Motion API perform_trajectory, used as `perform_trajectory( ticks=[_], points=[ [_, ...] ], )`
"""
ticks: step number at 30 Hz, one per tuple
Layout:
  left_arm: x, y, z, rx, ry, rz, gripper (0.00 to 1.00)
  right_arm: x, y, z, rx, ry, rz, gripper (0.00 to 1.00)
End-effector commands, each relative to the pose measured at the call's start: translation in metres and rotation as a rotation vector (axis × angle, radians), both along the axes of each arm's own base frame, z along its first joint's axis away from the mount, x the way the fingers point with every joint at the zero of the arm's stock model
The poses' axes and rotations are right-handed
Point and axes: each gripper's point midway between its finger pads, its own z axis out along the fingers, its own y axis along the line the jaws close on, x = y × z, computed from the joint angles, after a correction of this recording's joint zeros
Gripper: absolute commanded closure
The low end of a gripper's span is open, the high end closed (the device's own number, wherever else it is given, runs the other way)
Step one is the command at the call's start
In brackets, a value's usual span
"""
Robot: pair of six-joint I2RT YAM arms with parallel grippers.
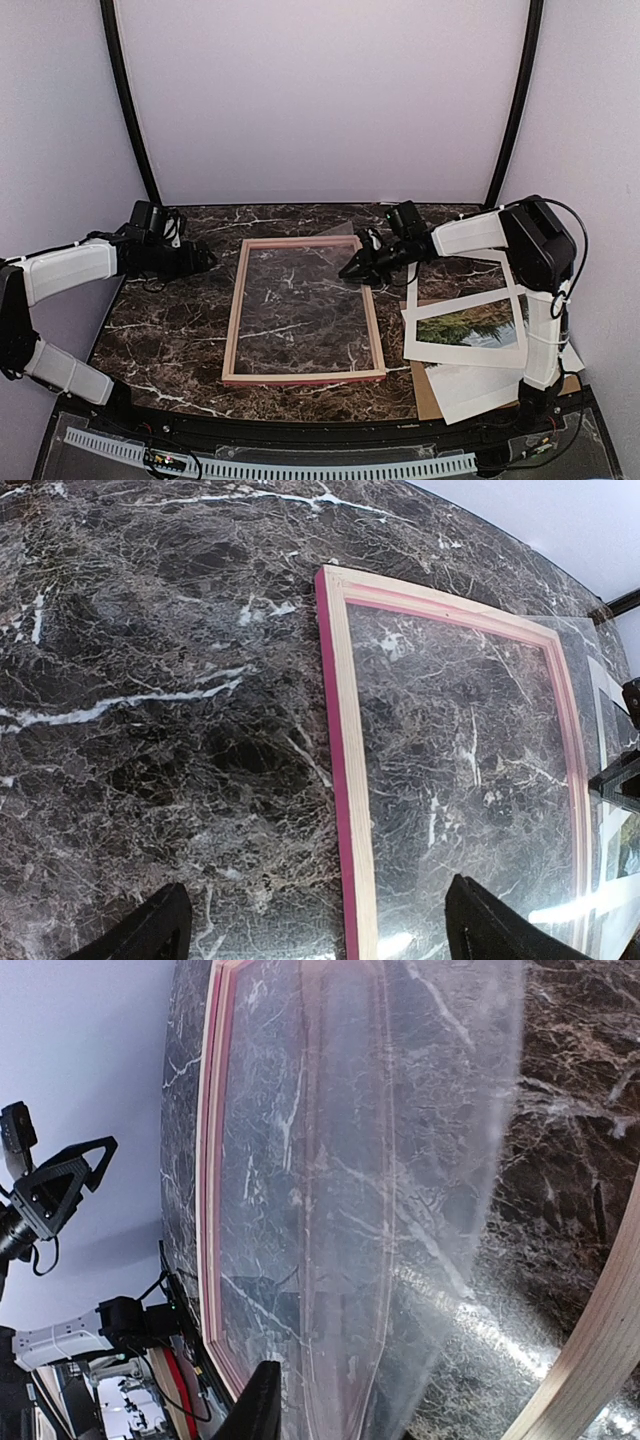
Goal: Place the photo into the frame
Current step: Place the glass panel on the frame body.
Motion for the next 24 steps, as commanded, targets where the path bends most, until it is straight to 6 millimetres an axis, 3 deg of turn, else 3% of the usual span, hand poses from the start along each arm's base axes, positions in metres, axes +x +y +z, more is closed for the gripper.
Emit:
perform_trajectory(
  ticks=[1, 14, 24],
  points=[
    [0.001, -0.015, 0.003, -0.031, -0.018, -0.032, 0.09, 0.012, 0.006, 0.01, 0.023, -0.058, 0.003, 0.75],
    [-0.003, -0.054, -0.001, -0.061, -0.015, -0.111, 0.09, 0.023, -0.006, 0.007, -0.119, -0.09, -0.039, 0.63],
    [-0.008, -0.107, -0.006, -0.105, -0.015, -0.22, 0.09, 0.026, -0.011, 0.005, -0.18, -0.1, -0.054, 0.6]
  ],
)
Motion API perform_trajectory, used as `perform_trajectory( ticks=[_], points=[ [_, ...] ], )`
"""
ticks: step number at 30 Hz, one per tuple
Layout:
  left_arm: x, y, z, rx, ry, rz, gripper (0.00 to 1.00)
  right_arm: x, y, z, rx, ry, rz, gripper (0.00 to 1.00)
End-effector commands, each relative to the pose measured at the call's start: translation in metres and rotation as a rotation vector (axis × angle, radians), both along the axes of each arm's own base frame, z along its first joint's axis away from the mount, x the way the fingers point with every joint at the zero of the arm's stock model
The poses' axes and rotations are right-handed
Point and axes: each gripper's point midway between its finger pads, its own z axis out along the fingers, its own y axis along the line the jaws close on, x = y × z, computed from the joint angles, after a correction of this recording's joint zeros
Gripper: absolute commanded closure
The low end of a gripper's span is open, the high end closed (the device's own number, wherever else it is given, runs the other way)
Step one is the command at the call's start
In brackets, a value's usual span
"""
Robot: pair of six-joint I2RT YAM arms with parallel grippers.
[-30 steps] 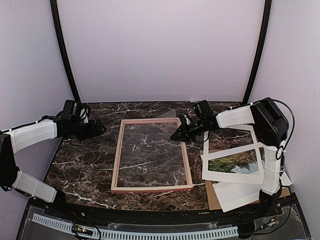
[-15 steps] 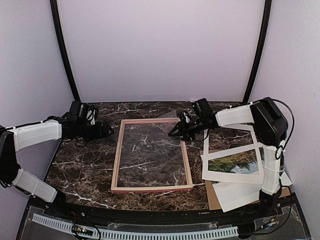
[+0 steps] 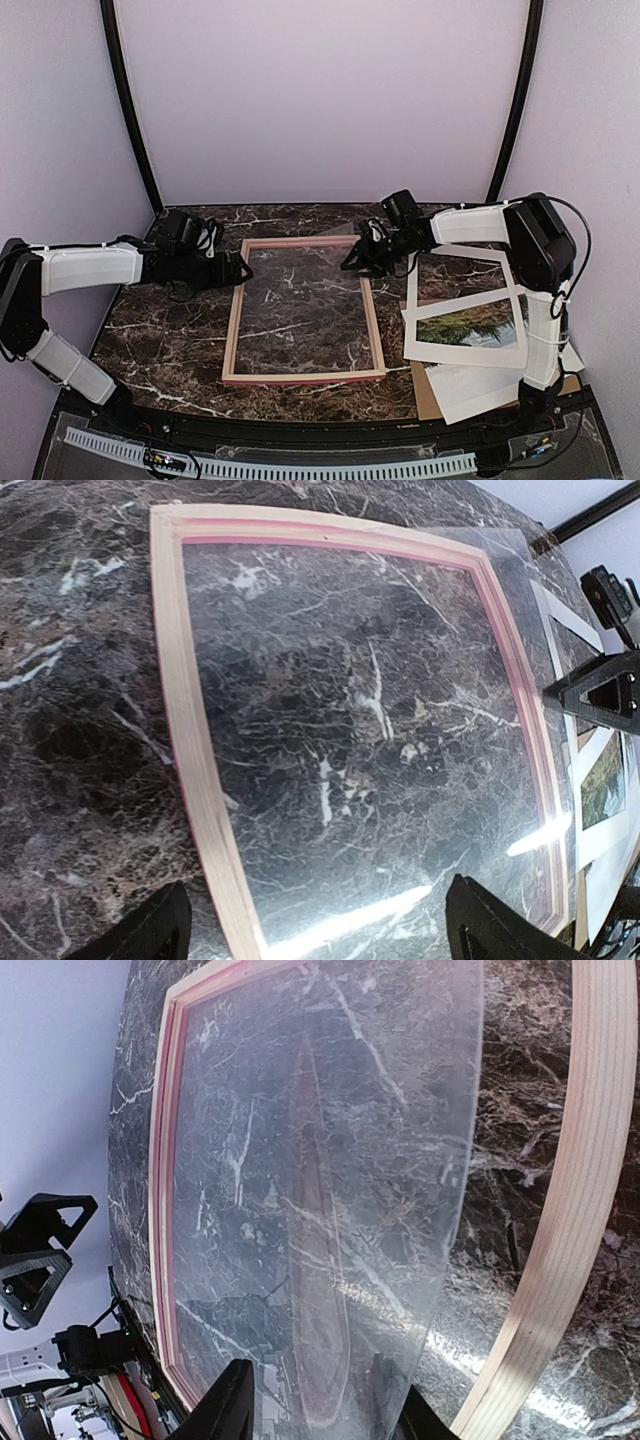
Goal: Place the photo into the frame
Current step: Place the glass panel on the frame body.
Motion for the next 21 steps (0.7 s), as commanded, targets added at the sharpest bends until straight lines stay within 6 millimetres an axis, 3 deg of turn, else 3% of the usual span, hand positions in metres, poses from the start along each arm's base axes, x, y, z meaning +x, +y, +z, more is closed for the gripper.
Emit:
perform_trajectory(
  ticks=[1, 14, 21],
  points=[
    [0.004, -0.033, 0.012, -0.054, -0.033, -0.057, 0.09, 0.004, 0.001, 0.002, -0.029, -0.03, 0.0, 0.6],
    [-0.014, -0.121, -0.01, -0.065, 0.01, -0.249, 0.09, 0.006, -0.005, -0.004, -0.104, -0.044, -0.004, 0.6],
    [-0.024, -0.141, -0.03, -0.026, 0.043, -0.293, 0.09, 0.007, -0.011, -0.002, -0.147, -0.066, -0.008, 0.59]
  ],
)
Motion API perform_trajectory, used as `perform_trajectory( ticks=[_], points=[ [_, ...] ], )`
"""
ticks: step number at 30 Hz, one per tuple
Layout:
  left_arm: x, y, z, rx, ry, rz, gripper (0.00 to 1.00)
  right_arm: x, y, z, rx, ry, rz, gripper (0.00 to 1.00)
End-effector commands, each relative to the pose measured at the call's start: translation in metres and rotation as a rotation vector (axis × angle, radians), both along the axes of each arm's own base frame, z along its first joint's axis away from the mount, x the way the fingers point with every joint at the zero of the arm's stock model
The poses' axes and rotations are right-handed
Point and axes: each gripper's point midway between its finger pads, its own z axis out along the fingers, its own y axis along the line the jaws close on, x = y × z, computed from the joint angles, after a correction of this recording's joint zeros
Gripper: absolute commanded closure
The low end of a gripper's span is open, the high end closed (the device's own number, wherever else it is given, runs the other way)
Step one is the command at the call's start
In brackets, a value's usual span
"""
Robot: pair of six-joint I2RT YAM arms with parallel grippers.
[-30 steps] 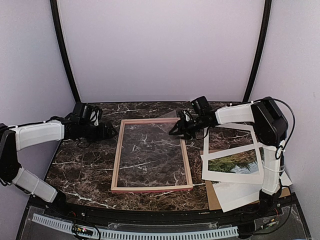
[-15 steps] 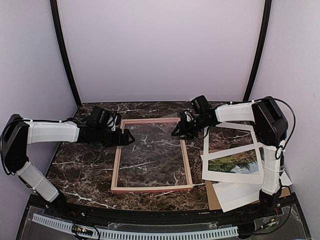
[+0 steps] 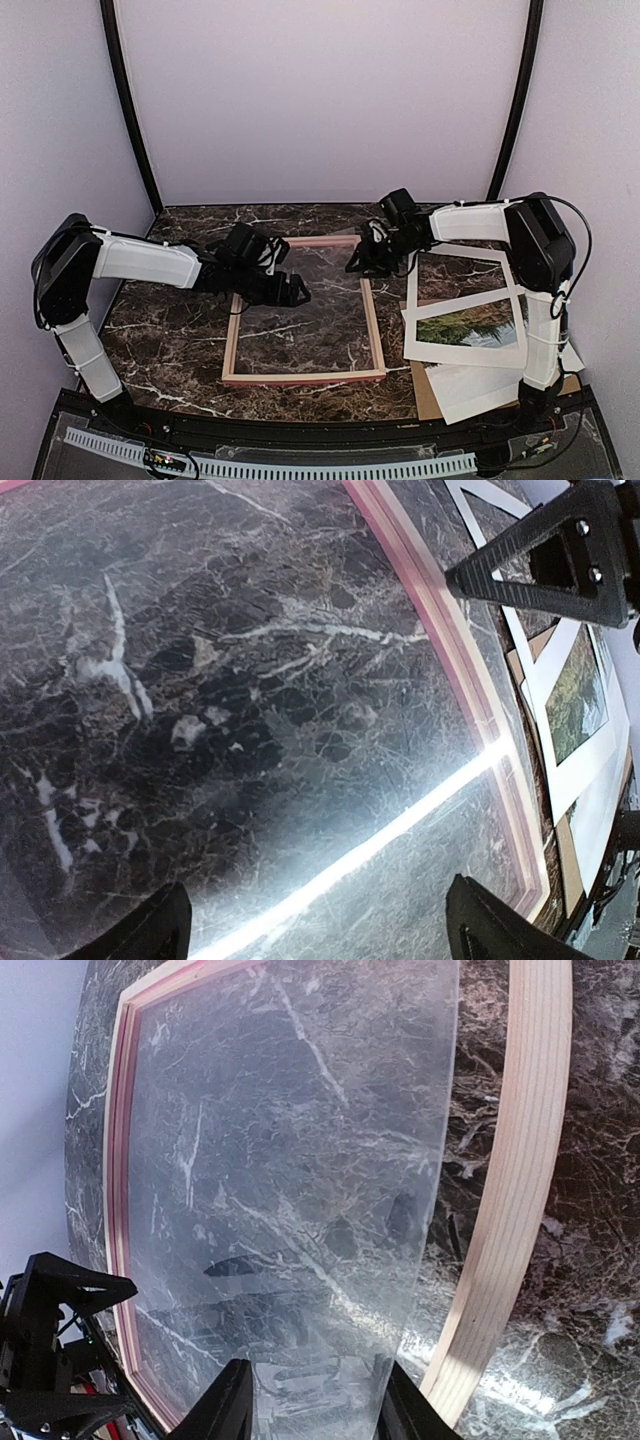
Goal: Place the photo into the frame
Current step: Place the glass panel on the frame body.
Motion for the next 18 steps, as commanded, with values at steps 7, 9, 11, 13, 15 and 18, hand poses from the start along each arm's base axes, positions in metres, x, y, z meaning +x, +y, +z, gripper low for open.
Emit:
perform_trajectory(
  ticks=[7, 9, 11, 13, 15, 18],
  points=[
    [-0.006, -0.009, -0.01, 0.045, -0.001, -0.013, 0.09, 0.008, -0.012, 0.01, -0.101, -0.075, -0.004, 0.58],
    [-0.006, -0.007, -0.014, 0.056, 0.001, -0.007, 0.09, 0.01, -0.016, 0.013, -0.13, -0.091, -0.007, 0.58],
    [-0.008, -0.005, -0.017, 0.065, 0.005, -0.005, 0.09, 0.012, -0.021, 0.017, -0.154, -0.109, -0.015, 0.58],
    [-0.008, -0.004, -0.019, 0.072, 0.008, 0.0, 0.09, 0.013, -0.023, 0.02, -0.166, -0.124, -0.02, 0.58],
    [-0.008, -0.003, -0.02, 0.076, 0.009, 0.002, 0.09, 0.013, -0.023, 0.025, -0.16, -0.133, -0.022, 0.58],
    [-0.008, -0.002, -0.021, 0.081, 0.01, 0.004, 0.09, 0.01, -0.015, 0.031, -0.138, -0.149, -0.01, 0.58]
  ],
)
